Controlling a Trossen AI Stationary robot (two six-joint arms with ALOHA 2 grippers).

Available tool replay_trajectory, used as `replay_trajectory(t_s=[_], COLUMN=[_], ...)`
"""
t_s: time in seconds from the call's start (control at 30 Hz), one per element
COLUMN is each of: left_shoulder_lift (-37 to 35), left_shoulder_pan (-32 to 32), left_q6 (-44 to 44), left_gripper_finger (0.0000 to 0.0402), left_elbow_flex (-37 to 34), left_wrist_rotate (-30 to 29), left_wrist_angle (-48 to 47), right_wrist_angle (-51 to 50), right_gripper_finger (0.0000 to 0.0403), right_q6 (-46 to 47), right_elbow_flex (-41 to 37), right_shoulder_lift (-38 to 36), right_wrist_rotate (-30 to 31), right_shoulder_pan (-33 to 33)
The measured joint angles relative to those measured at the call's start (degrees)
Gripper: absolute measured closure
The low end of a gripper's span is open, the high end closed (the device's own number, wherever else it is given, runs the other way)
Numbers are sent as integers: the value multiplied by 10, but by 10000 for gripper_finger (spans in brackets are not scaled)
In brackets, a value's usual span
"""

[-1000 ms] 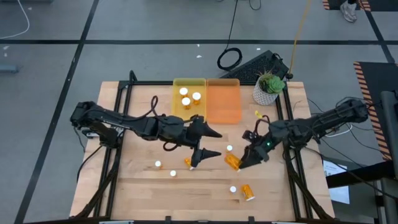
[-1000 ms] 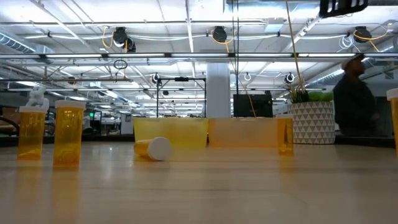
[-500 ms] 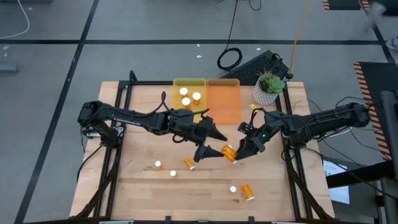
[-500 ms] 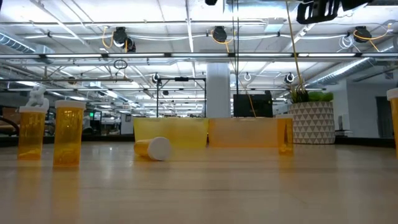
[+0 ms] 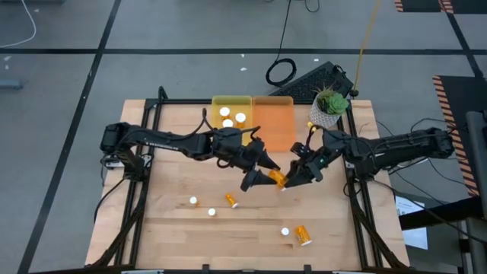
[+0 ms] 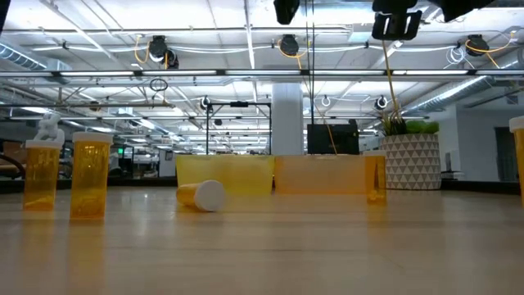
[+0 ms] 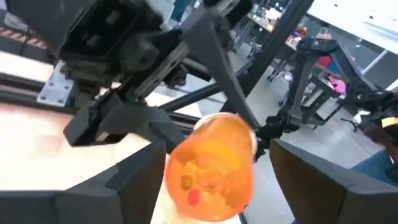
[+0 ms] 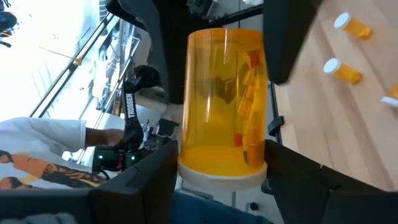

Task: Pick and place medicine bottles into bin by pill shape (circle, oval)
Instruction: Put the large orange capsule bottle into the yellow bin

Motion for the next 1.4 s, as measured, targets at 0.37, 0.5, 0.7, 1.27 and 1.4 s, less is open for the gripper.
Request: replay_trajectory(t_s=[0.37, 0.5, 0.7, 1.27, 1.4], left_shoulder_lift=[0, 0, 0, 0, 0], left_shoulder_pan=[15, 18, 18, 26, 26], left_q6=[-4, -10, -24, -29, -27], left_gripper_finger=[204, 215, 169, 147, 188], left_elbow_flex=[0, 0, 0, 0, 0], left_wrist_rotate=[31, 42, 38, 68, 69], left_wrist_angle=[6, 0, -7, -31, -26], right_wrist_angle=[-1, -4, -5, -11, -11], right_gripper_finger=[184, 184, 184, 184, 183], right_q6=[-28, -30, -31, -36, -34], right_elbow_flex=[0, -1, -1, -1, -1], right_shoulder_lift=[0, 0, 0, 0, 0], right_wrist_rotate=[0, 1, 2, 4, 4], right_shoulder_pan=[-14, -14, -14, -14, -14])
